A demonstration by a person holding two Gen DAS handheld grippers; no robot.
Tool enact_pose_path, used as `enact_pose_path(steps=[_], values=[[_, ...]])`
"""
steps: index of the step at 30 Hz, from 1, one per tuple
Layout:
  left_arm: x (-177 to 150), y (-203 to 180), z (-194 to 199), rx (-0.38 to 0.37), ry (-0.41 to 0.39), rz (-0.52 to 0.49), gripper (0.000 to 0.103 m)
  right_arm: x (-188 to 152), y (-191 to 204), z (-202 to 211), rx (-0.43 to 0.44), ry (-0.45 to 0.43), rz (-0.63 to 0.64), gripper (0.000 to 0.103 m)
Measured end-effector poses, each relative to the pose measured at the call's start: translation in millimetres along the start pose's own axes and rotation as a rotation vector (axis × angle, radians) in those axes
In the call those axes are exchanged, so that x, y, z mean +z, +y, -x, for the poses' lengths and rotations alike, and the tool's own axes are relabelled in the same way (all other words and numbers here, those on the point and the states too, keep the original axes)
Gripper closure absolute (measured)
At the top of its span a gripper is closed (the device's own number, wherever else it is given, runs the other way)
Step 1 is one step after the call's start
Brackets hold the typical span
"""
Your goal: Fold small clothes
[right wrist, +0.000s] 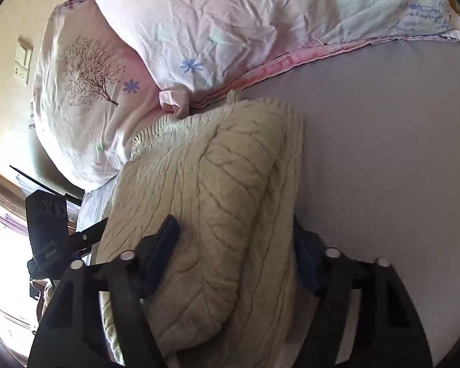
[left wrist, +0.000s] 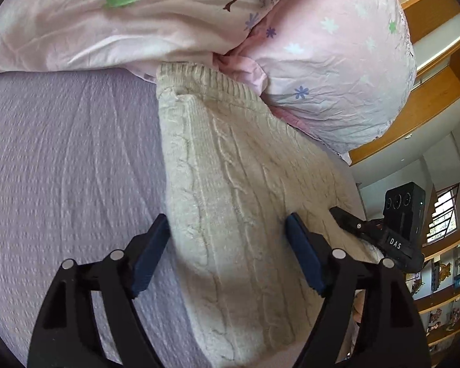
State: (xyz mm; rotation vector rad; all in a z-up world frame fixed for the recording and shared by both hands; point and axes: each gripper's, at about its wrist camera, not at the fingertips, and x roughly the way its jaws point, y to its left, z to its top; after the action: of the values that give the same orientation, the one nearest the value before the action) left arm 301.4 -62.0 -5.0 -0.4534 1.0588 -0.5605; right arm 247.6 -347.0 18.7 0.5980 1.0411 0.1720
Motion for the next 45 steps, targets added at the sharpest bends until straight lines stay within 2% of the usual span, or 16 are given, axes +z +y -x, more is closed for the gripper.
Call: enact_pose_path(steps=[1,4,9,12,15,16,19,22,23,26,29,32,35,37,39,45], values=[[-0.7,-1.9,-0.7,0.010,-0.013,0.001,0.038,-2.1,-2.4,-0.6,0.053,0.013,-0.025,0.058],[0.6,0.0,13.4,-0.029,-0.031,-0.009,0.066,-7.8,2.8,6.1,0.095,-0.010,-0.068,0.064],[-7.9,16.5,95.7,-0.020,-0.086,-0.058,0.068,-16.4,69.5,1.0,0.235,0.026,0.028,0.068],[-16.0,46.5,139.5,0.081,-0.121,-0.027,0.064,-27.7,116.3,-30.9,0.273,0.092,0.112,0.068],[-23.2,79.4,143.5,0.294,-0.106,0.007,0.059,-38.3,145.8,-73.4,0.120,0.140,0.196,0.058],[-26.3,87.2,143.6,0.308,-0.087,0.029,0.059,-40.3,149.4,-79.0,0.079,0.144,0.201,0.045],[-44.6,80.1,175.2,0.244,-0.196,-0.001,0.062,-43.7,159.6,-44.1,0.008,0.012,0.236,0.043],[-61.7,51.7,200.1,0.136,-0.301,-0.081,0.058,-47.8,170.9,-1.7,0.175,-0.054,0.218,0.026],[-64.6,44.9,200.3,0.096,-0.298,-0.099,0.053,-50.2,177.5,1.5,0.240,-0.032,0.216,0.017],[-70.9,27.9,174.3,0.075,-0.225,-0.144,0.047,-55.8,192.4,-26.4,0.353,0.132,0.171,0.012],[-71.4,37.3,124.4,0.170,-0.088,-0.126,0.045,-57.8,181.6,-68.9,0.238,0.193,0.116,0.014],[-76.8,15.5,111.6,0.280,-0.134,-0.224,0.039,-53.0,179.1,-66.0,0.231,0.138,0.082,0.019],[-90.4,0.6,126.5,0.288,-0.144,-0.275,0.026,-73.0,197.6,-27.2,0.135,0.058,0.187,0.012],[-107.0,-2.2,140.9,0.403,-0.172,-0.308,0.004,-93.3,207.6,6.0,0.077,-0.031,0.272,0.001],[-127.1,-0.4,151.1,0.545,-0.203,-0.331,0.002,-115.5,207.5,36.7,0.024,-0.123,0.318,0.001],[-159.8,31.4,150.6,0.549,-0.123,-0.245,0.002,-192.4,210.4,16.2,-0.310,-0.134,0.437,0.001]])
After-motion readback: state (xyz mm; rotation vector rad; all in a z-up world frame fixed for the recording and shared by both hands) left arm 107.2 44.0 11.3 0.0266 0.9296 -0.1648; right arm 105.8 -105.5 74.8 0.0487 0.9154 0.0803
